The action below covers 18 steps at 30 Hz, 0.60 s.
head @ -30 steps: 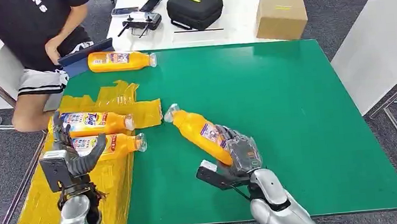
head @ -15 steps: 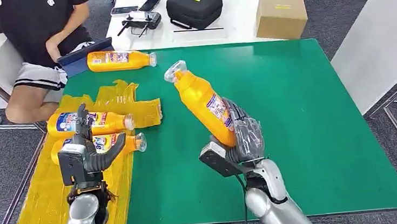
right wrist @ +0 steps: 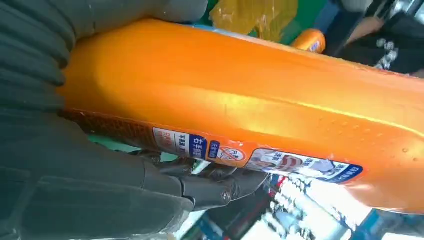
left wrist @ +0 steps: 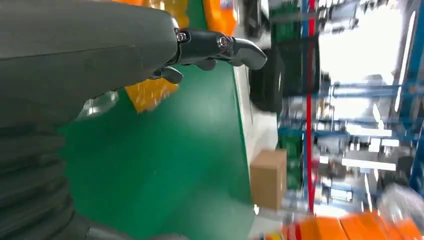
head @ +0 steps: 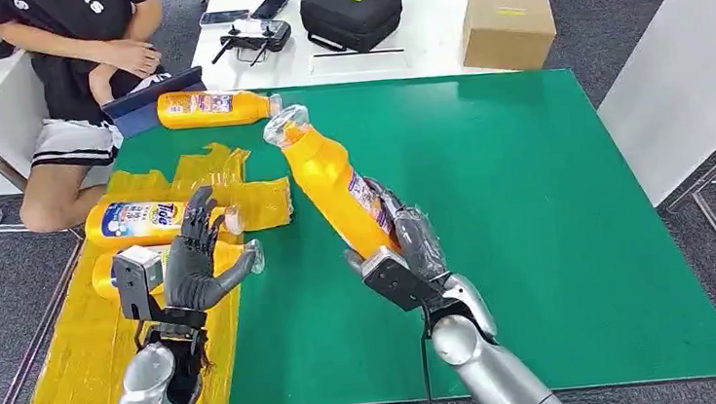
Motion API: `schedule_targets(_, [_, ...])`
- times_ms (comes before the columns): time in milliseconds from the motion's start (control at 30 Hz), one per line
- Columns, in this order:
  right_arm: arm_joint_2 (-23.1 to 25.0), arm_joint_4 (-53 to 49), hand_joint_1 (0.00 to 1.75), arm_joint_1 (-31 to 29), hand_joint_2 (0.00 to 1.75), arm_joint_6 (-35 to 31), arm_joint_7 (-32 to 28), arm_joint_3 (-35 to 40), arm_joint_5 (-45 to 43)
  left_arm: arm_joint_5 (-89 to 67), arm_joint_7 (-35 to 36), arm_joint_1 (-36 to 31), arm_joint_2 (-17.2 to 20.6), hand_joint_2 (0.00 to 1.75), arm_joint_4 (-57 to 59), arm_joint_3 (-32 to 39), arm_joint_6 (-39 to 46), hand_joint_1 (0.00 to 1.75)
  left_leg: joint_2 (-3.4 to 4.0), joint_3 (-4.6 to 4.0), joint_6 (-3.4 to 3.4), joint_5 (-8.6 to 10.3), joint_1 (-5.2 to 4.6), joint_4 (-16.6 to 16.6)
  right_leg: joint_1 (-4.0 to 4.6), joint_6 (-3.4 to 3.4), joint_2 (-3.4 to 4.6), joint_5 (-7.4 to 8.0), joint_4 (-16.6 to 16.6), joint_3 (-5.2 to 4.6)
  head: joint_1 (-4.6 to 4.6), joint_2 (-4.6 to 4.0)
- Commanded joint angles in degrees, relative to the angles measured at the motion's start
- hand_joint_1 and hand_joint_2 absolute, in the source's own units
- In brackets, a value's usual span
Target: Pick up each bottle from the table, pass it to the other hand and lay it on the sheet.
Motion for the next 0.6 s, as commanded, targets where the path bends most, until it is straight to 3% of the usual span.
schedule_targets(33, [4.1,15.7,1.75,-8.8,1.75,1.3,-5.5,0.1,-2.7,5.0,3.5,-7.9,4.2,1.75,8.3,-4.9,-5.9,0.00,0.09,0.22,-0.20,-0.06,0.02,0.0,0.01,-0.12,0.06,-0.04,0.0,0.18,0.00,0.00])
schedule_targets(133, [4.8,17.8,1.75,-10.0,1.75,1.0,-6.6,0.3,-2.8,5.0,3.9,-9.0,4.1,1.75,8.5,-5.8,-5.9,0.00,0.12,0.32,-0.28,-0.12,0.03,0.0,0.02,-0.17,0.08,-0.09,0.0,0.28,-0.02,0.00])
schedule_targets(200, [8.6,25.6,1.75,-14.0,1.75,-2.2,-8.6,3.3,-0.9,5.4,5.6,-10.6,2.7,1.75,8.2,-9.7,-6.8,0.00,0.14,0.29,-0.30,-0.11,0.05,0.0,0.04,-0.18,0.10,-0.08,0.0,0.24,-0.02,0.00])
schedule_targets(600, [11.9,29.7,1.75,-16.9,1.75,-5.8,-10.5,5.7,-0.3,5.2,6.3,-13.1,1.3,1.75,9.4,-13.1,-6.2,0.00,0.08,0.12,-0.22,-0.03,0.02,0.0,0.01,-0.11,0.02,-0.07,0.1,0.09,-0.02,0.00])
